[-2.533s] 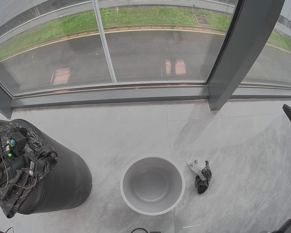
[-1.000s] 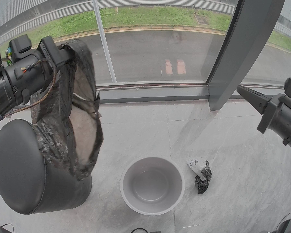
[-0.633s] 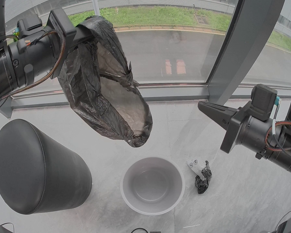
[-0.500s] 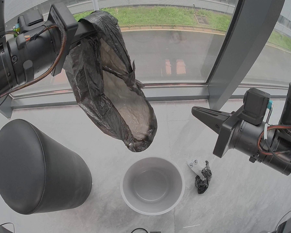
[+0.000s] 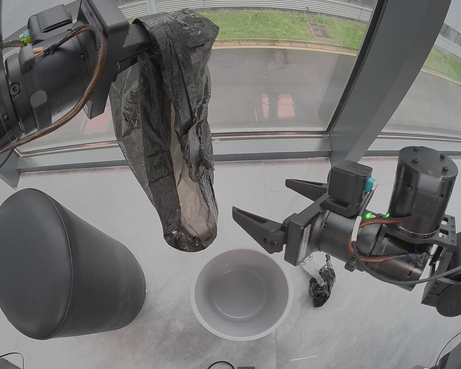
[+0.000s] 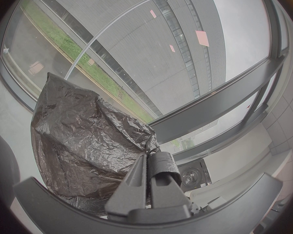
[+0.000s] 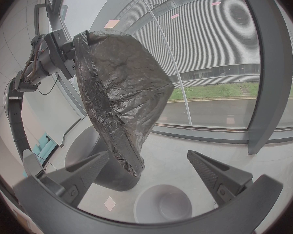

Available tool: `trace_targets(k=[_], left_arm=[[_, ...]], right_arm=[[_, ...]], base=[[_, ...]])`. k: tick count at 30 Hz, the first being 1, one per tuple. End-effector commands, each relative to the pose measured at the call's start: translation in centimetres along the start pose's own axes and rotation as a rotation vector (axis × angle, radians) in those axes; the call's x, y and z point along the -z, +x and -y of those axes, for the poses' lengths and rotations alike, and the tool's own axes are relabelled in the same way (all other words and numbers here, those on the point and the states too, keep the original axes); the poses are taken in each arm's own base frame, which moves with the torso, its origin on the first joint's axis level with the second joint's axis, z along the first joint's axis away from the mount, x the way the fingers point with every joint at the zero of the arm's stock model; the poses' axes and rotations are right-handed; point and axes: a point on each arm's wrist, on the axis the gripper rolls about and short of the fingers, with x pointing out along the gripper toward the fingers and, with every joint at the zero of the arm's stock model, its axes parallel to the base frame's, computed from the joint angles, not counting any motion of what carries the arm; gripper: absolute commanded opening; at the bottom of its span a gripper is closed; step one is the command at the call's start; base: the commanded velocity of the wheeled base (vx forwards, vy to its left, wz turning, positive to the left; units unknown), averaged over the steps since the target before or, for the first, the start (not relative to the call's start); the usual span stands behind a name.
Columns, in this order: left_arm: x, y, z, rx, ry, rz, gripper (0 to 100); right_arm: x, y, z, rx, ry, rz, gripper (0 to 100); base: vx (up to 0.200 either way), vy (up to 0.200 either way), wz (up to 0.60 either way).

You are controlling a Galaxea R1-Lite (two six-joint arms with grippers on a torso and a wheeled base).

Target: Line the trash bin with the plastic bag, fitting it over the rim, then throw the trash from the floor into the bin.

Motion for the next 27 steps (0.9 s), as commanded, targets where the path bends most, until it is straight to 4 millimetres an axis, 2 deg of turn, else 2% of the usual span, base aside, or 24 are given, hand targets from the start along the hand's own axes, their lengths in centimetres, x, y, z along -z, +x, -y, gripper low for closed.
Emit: trace_targets(k=[1,4,9,19,27], left_arm=[[-0.3,-0.5,0.3,0.012,-0.013,0.011,0],[-0.4,-0.7,0.4,0.015,-0.014,0.014,0],[-0.6,-1.1,0.5,0.021,-0.016,0.021,0],[-0.4,-1.3,0.6,0.025,-0.020,0.014,0],[-0.4,-1.3,0.6,0.025,-0.034,0.014,0]], right_arm=[[2.2,3.3,-1.4,-0.005,-0.014,-0.035,100],[3.0,4.8,-1.8,0.027,-0.020,-0.050,100],[4.4,6.1,-1.9,0.037,-0.027,-0.085,100],[5.1,8.9,-2.3,0.195,-0.032,-0.063,100],[7.8,11.5,-4.4,0.234,-0.047,-0.021,100]], base=[[0.000,0.000,0.00],[0.000,0.000,0.00],[0.000,0.000,0.00],[0.000,0.000,0.00],[0.000,0.000,0.00]])
